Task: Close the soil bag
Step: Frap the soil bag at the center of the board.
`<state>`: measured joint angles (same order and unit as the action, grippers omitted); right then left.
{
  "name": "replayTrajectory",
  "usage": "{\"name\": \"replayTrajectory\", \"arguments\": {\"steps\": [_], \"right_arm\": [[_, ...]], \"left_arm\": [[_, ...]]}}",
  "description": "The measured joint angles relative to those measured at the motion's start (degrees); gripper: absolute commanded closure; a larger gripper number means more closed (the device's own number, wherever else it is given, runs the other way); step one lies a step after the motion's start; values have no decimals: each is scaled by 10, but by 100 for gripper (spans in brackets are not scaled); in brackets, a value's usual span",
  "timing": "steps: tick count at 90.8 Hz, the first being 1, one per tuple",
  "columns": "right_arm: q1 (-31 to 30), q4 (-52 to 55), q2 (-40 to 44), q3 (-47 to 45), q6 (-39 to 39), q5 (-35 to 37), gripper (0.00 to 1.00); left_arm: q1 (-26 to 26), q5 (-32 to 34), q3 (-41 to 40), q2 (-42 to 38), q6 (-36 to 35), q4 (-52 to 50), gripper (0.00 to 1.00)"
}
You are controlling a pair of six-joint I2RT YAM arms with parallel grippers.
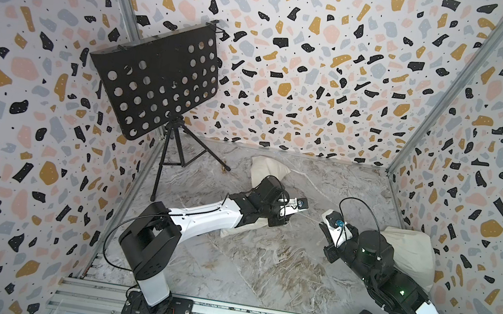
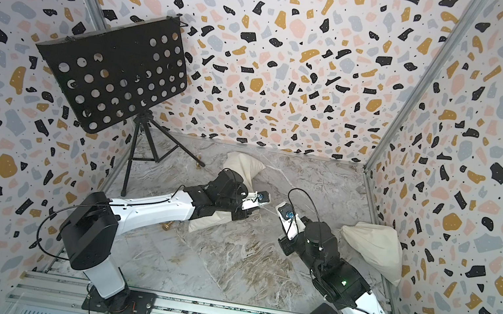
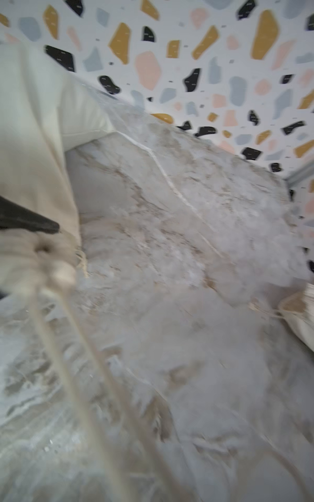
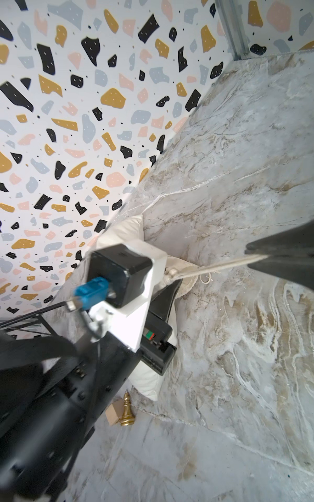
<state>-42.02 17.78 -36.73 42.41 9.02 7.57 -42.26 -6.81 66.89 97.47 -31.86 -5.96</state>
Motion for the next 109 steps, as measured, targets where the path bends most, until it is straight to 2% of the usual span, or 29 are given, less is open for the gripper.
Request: {"name": "replayTrajectory", "arguments": {"steps": [10,28,41,50,60,71,94,109], "right_arm": [[-4,-3,11,0,0,-7,100],[-5,-14,-3,0,0,-13,100],[-5,-40,-38,8,-3,-28,100],[-4,-61,-86,41,-15,-54,100],[-2,-80,-148,103,-28,-93,100],[-1,-91,-212,172,-39,-138,100],[-2,-67,-285,263,-40,-200,100],[-7,-33,-302,313,-33,-218,100]], "left_arm": [[34,40,-18,13,5,-33,85],[42,71,-46,-19,23,-37,85],[68,87,-90,-75,32,-34,72],[86,85,-134,-130,40,-28,48],[97,55,-186,-204,57,-17,33],[94,6,-207,-256,75,-2,23],[89,-102,-190,-289,102,44,19],[87,-147,-129,-268,107,52,32]]}}
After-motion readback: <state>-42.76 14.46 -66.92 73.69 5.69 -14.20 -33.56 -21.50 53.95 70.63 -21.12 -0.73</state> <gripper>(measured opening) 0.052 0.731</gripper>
